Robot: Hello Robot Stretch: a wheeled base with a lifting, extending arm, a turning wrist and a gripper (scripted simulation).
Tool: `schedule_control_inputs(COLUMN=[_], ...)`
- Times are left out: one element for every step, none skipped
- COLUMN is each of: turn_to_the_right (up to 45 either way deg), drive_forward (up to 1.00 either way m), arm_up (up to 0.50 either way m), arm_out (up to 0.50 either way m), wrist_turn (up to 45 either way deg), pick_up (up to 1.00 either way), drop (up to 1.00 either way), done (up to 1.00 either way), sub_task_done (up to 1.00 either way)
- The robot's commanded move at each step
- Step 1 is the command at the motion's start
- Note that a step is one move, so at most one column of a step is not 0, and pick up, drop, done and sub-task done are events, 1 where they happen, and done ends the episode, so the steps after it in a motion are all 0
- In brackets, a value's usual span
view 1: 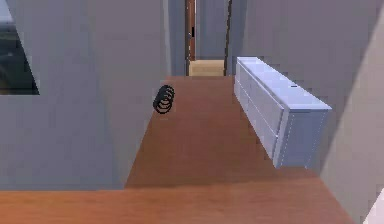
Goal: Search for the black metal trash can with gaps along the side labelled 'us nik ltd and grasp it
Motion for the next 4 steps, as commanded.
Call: schedule_control_inputs(turn_to_the_right=[6.0,0.0,45.0,12.0], drive_forward=[0.0,0.75,0.0,0.0], arm_up=[0.0,0.0,0.0,0.0], arm_out=[0.0,0.0,0.0,0.0], wrist_turn=[0.0,0.0,0.0,0.0], pick_up=[0.0,0.0,0.0,0.0], drop=[0.0,0.0,0.0,0.0], done=[0.0,0.0,0.0,0.0], sub_task_done=[0.0,0.0,0.0,0.0])
